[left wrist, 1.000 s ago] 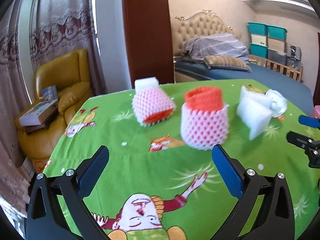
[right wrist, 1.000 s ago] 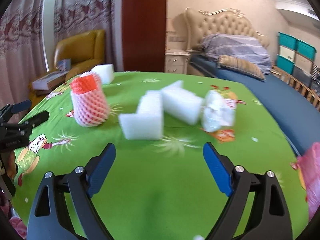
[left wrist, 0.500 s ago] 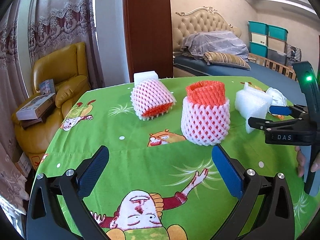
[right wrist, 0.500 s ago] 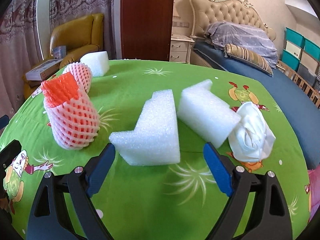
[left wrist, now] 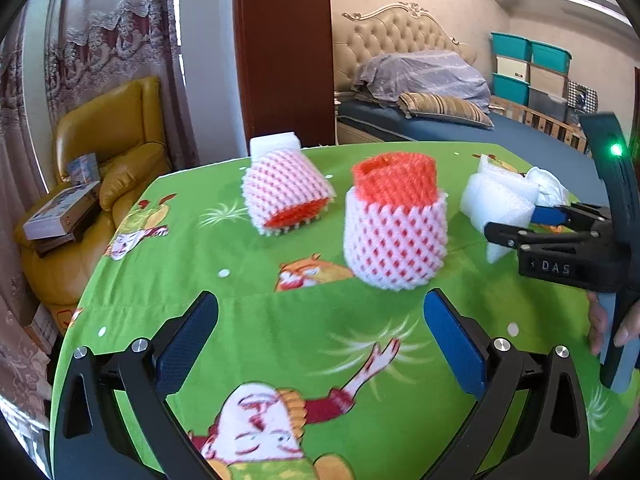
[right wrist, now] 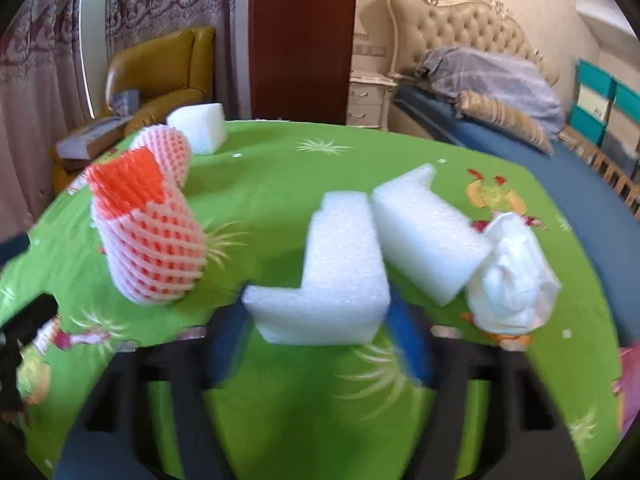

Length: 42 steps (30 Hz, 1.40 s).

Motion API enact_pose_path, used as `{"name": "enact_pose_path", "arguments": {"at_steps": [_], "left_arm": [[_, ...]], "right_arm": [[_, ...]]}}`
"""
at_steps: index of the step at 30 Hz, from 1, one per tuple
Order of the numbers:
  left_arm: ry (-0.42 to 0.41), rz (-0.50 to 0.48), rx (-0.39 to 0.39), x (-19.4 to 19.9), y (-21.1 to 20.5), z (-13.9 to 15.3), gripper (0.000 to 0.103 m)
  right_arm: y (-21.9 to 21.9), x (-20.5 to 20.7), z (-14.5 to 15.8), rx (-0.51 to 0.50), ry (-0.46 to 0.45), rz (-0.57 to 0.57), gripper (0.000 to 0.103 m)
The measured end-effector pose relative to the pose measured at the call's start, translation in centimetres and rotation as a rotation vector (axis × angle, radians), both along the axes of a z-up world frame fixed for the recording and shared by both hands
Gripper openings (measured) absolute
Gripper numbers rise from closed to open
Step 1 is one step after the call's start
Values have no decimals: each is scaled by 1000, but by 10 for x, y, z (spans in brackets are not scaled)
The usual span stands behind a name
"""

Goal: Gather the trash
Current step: 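Grasp the orange-pink foam net with the left tool while the right tool grasps a white foam block, then carry the foam net and foam block toward the pink bin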

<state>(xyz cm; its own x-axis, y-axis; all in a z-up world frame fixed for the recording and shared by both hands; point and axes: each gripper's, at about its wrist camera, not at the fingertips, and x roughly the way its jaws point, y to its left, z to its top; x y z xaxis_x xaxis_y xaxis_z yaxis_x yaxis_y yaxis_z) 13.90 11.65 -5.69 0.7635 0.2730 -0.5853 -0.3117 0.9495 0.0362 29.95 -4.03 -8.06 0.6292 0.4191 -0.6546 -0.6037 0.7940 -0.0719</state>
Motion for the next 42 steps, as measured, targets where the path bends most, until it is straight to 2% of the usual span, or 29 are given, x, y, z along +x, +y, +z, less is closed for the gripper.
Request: {"name": "enact_pose_path", "arguments": {"at_steps": [6,13,14,15,16,19,20,25,34,42], "left_arm": [[22,-14,-53,38,-3,3,96],[70,-13,-38,92,-18,-5,96],[76,-5,-36,97,-17,-8,88],[76,0,-39,100,-17,-9,69],[72,-5,-63,100,-16,-10,63],[28,-15,-79,88,-19,-6,49],[14,-24,-80,82,-21,-5,48],[-9,-39,-77,53,-29,-4,48],[-47,-75,-11,15,-52,-2,48],[-105,-96,-25,-5,-65,3,48]], "right_arm": [[-38,-26,17,34,-81,-25,58],[-76,-47,22,111,-73,-40,58],[-79,-49,21,117,-69,-41,58],[-80,-51,19,119,-69,-42,58],[-82,-54,18,121,-72,-43,58],[-85,-61,15,128,-70,-43,58],[-85,-62,14,133,-67,-45,58],[-88,-66,14,140,-59,-56,58],[-91,-82,10,129,-68,-53,58],[-99,-94,5,136,-78,-54,58]]}}
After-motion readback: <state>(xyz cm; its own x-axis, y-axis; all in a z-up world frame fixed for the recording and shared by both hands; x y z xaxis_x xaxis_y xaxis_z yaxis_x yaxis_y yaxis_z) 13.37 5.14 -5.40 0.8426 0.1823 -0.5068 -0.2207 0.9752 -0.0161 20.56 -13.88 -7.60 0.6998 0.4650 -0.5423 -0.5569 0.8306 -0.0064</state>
